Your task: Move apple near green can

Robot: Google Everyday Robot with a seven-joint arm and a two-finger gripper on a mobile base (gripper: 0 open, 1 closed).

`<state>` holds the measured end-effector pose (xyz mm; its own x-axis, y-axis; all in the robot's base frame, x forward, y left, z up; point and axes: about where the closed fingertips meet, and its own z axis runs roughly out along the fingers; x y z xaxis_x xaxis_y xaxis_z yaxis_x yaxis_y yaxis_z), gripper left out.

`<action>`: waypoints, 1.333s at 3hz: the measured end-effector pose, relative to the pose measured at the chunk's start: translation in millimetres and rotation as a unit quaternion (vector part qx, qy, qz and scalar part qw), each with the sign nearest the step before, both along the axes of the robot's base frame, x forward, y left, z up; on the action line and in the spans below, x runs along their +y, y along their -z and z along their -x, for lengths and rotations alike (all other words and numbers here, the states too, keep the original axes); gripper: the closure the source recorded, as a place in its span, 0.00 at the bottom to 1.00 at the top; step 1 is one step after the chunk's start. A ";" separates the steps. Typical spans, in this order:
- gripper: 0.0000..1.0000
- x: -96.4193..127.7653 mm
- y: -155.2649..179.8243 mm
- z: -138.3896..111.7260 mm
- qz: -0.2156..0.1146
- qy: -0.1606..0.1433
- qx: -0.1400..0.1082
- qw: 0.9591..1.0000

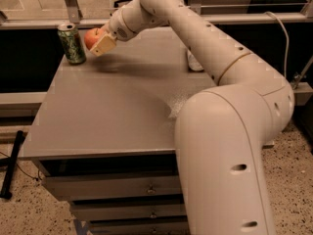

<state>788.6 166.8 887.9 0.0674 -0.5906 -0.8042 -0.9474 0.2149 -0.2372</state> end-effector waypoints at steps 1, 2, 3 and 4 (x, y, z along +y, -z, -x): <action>1.00 16.4 16.6 -4.5 0.010 -0.006 0.015 1.000; 0.82 20.4 25.4 -8.7 0.023 -0.006 0.022 0.999; 0.59 21.4 31.7 -11.2 0.030 -0.005 0.026 0.999; 0.36 22.1 37.5 -11.3 0.036 -0.007 0.032 0.999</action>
Offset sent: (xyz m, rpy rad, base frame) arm 0.0177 0.0182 -0.0280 -0.0740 0.0502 -0.0012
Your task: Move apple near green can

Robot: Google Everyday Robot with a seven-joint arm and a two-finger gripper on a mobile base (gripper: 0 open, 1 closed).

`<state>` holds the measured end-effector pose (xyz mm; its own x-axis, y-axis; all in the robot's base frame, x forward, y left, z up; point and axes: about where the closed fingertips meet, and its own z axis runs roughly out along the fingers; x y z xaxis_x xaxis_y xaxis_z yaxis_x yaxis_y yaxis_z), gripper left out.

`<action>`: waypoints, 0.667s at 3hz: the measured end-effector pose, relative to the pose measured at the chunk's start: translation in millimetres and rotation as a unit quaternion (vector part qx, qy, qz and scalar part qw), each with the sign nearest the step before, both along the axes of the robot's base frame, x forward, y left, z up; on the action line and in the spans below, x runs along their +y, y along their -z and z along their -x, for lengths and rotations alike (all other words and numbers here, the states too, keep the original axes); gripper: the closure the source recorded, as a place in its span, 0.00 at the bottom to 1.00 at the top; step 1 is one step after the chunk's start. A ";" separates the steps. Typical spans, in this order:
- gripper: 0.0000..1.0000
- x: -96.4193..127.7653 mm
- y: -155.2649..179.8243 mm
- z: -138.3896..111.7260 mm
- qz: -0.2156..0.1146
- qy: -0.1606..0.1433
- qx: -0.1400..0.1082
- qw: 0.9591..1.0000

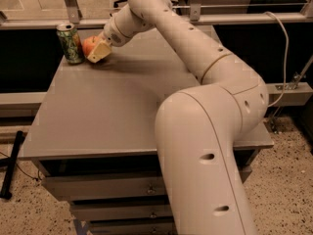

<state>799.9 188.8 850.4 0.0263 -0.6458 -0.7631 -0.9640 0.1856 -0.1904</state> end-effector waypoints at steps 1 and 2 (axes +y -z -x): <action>0.13 1.3 4.2 1.0 0.003 -0.004 0.005 1.000; 0.00 -1.2 5.6 3.1 0.003 -0.007 0.009 1.000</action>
Offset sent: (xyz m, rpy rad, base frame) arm -0.0044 -0.0115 -0.0002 -0.0040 0.0186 0.0146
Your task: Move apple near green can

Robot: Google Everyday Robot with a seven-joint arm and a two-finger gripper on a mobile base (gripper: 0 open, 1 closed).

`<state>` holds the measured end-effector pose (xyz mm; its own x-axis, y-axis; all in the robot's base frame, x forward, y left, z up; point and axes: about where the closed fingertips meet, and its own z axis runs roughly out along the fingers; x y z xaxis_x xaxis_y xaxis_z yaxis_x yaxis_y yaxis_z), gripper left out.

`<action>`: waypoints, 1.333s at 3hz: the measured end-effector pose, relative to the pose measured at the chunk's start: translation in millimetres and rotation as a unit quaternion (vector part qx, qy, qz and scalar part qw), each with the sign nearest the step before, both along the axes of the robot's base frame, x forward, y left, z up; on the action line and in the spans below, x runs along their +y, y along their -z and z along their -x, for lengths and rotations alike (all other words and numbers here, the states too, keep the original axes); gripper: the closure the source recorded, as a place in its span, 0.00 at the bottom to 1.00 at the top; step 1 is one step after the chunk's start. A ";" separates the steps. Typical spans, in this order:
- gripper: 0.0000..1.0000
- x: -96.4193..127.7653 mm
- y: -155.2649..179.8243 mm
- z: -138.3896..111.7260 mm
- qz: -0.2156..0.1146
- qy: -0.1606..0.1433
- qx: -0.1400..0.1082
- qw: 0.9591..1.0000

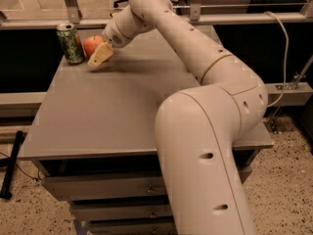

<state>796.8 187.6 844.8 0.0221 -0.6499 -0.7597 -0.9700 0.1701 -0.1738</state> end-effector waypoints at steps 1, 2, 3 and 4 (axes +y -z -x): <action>0.00 -13.4 0.1 5.3 -0.003 0.001 0.005 1.000; 0.00 -46.3 -7.3 13.2 -0.033 0.016 0.007 0.999; 0.00 -108.2 -21.2 25.3 -0.077 0.038 -0.011 0.996; 0.00 -182.4 -43.5 44.6 -0.122 0.070 -0.044 0.989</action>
Offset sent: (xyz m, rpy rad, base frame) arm -0.0267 -0.1180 0.0169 0.1577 0.0145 -0.1099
